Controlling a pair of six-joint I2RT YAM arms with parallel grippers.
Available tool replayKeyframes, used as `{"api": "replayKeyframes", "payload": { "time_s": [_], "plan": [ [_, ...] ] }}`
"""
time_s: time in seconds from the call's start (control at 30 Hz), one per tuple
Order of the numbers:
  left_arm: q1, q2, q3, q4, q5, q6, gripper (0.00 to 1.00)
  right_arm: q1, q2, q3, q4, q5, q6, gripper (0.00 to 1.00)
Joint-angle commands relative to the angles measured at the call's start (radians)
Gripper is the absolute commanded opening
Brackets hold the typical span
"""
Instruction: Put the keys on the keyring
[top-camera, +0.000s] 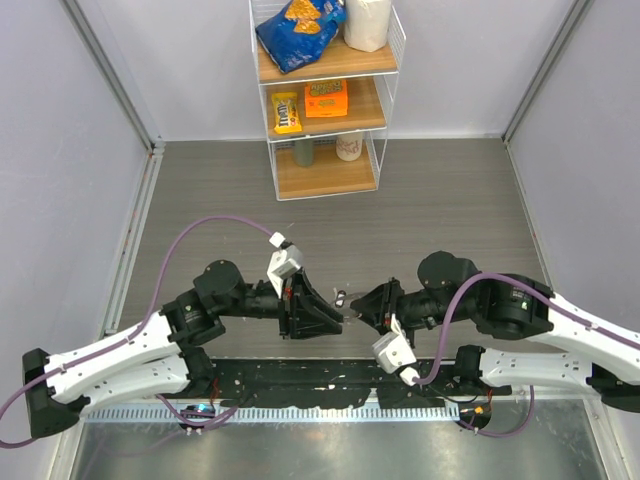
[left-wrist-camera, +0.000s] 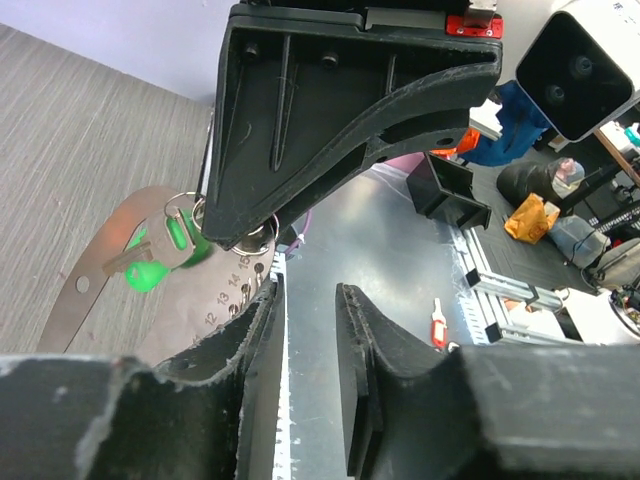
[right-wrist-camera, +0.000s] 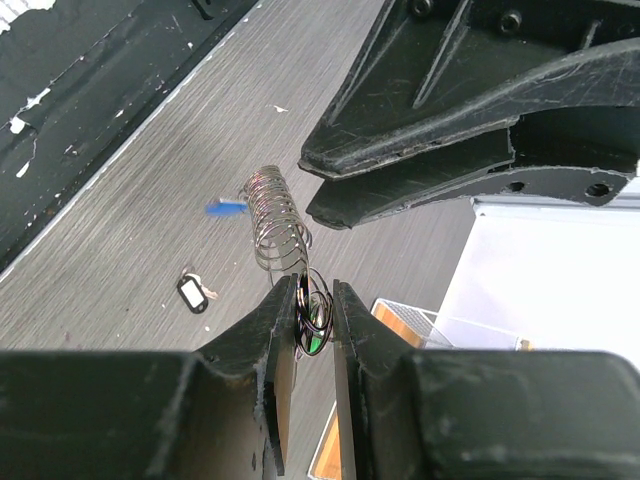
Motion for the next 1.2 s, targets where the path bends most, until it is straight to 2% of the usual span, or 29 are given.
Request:
{"api": "replayKeyframes", "payload": {
  "time_s": [0.0, 0.13, 0.23, 0.43, 0.53, 0.7, 0.73, 0.9, 1.0, 1.17],
  "plan": [
    [0.000, -0.033, 0.006, 0.017, -0.045, 0.002, 0.35, 0.006, -0.029, 0.007, 0.109, 0.036, 0.066, 0.05],
    [0.000, -0.086, -0.008, -0.003, -0.111, 0.021, 0.40, 0.006, -0.049, -0.024, 0.207, 0.055, 0.179, 0.05],
    [0.000, -0.099, -0.011, 0.003, -0.103, 0.012, 0.42, 0.006, -0.053, -0.054, 0.263, 0.110, 0.271, 0.05],
    [0.000, -0.091, -0.025, 0.093, -0.068, -0.041, 0.43, 0.004, -0.036, -0.057, 0.306, 0.183, 0.413, 0.05],
    [0.000, -0.074, -0.032, 0.136, -0.063, -0.071, 0.43, 0.004, -0.026, -0.044, 0.344, 0.227, 0.536, 0.05],
    [-0.001, -0.074, -0.077, 0.216, -0.112, -0.116, 0.42, 0.006, 0.000, -0.010, 0.389, 0.332, 0.699, 0.05],
    [-0.001, -0.073, -0.077, 0.221, -0.117, -0.116, 0.42, 0.006, 0.008, -0.005, 0.398, 0.398, 0.736, 0.05],
    [0.000, -0.050, -0.066, 0.231, -0.116, -0.117, 0.43, 0.006, 0.033, 0.015, 0.438, 0.512, 0.818, 0.05],
    [-0.001, -0.037, -0.072, 0.244, -0.126, -0.117, 0.43, 0.006, 0.011, -0.033, 0.517, 0.556, 0.825, 0.05],
    [-0.001, -0.051, -0.109, 0.293, -0.238, -0.113, 0.43, 0.006, -0.024, -0.091, 0.669, 0.633, 0.864, 0.05]
  ]
}}
